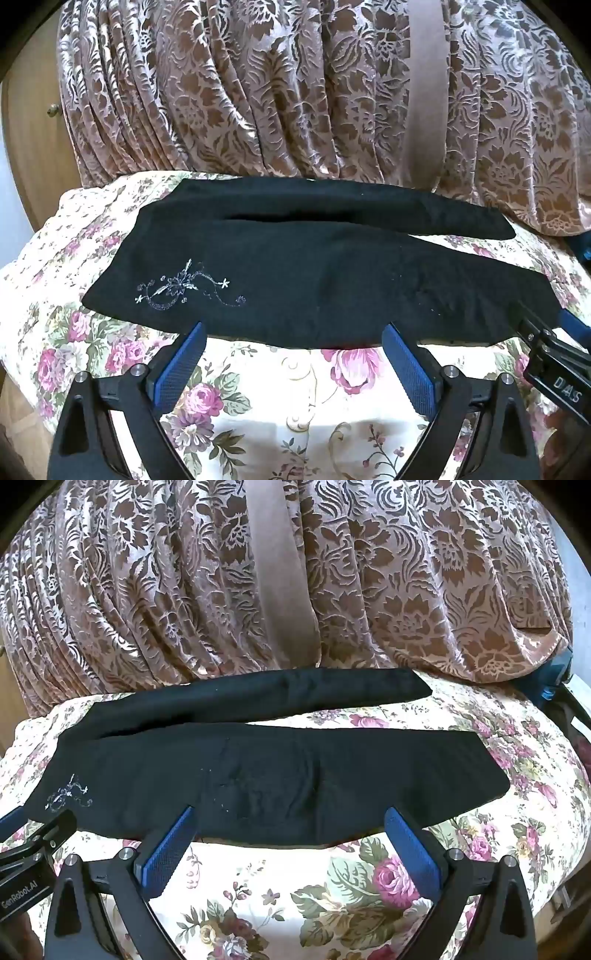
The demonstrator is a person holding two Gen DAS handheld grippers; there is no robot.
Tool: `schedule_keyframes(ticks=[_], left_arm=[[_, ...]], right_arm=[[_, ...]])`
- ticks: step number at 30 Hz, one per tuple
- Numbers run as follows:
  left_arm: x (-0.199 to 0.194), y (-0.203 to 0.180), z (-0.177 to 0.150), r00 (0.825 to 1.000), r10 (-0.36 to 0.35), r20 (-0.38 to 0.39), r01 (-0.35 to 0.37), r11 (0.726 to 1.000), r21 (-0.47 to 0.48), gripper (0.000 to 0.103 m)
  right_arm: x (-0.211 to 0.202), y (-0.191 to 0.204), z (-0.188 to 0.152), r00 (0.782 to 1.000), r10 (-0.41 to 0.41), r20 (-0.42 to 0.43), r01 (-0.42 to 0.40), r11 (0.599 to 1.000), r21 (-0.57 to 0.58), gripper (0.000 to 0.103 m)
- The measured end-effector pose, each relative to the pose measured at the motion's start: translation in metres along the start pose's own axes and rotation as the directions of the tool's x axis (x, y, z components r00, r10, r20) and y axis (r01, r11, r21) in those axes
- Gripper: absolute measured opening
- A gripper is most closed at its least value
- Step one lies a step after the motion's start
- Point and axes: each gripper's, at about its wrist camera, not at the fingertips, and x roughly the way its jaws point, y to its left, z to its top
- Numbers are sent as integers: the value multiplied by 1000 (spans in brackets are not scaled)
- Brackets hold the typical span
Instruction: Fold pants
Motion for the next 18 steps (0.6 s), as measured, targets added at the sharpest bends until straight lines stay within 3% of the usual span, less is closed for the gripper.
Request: schedule_keyframes(ticks=[9, 10, 18], left_arm=[[16, 7, -18, 1000, 0, 14, -1, 1000, 17, 96], [15, 7, -22, 1000, -1, 17, 1, 1000, 17, 96], [10, 6, -11, 1000, -3, -15, 3, 1000, 3, 96]], right_arm=[[1, 1, 0, 1000, 1, 24, -1, 1000, -8, 103], [7, 2, -3, 1000, -1, -7, 1, 1000, -3, 103], [3, -1, 2, 1000, -1, -8, 1, 1000, 0, 103]])
